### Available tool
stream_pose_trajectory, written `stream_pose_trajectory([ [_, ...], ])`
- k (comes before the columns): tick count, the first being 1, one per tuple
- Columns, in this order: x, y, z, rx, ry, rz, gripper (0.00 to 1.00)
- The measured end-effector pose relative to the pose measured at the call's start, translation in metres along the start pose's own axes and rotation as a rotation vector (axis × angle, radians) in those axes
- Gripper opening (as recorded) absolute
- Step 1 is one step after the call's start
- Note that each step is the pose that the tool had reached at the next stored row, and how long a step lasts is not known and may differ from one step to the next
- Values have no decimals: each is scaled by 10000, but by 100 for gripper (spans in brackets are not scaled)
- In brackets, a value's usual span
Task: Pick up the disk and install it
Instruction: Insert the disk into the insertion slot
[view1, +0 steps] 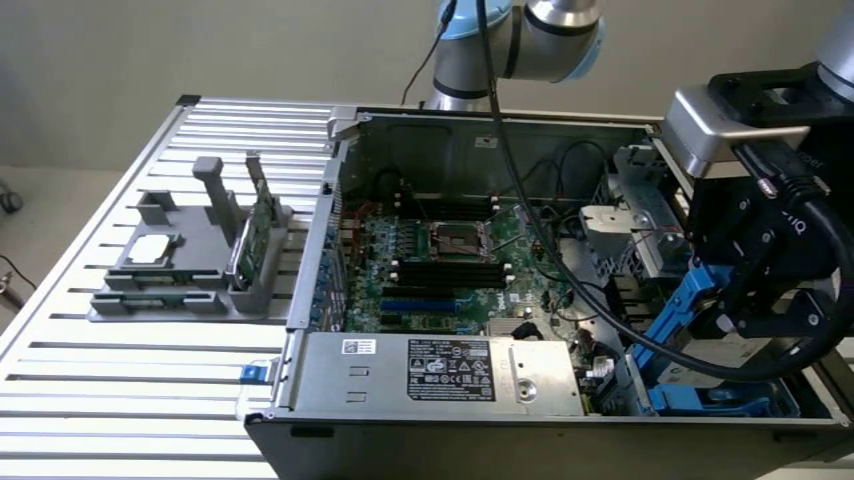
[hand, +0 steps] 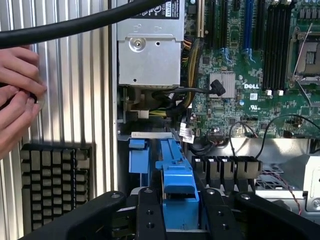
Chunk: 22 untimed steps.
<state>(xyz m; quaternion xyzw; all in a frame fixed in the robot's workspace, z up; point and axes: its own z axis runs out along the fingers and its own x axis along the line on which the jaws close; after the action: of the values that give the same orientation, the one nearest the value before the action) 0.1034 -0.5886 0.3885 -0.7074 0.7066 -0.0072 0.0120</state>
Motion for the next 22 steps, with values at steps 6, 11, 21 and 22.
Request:
stream_pose_trajectory([
  [6,1,2,61,0,102,-11,33],
  [11,0,3,125,-1,213,-35,33],
  [21,-8,7,257,0,368,-76,33],
  [22,-9,7,268,0,381,-80,33],
])
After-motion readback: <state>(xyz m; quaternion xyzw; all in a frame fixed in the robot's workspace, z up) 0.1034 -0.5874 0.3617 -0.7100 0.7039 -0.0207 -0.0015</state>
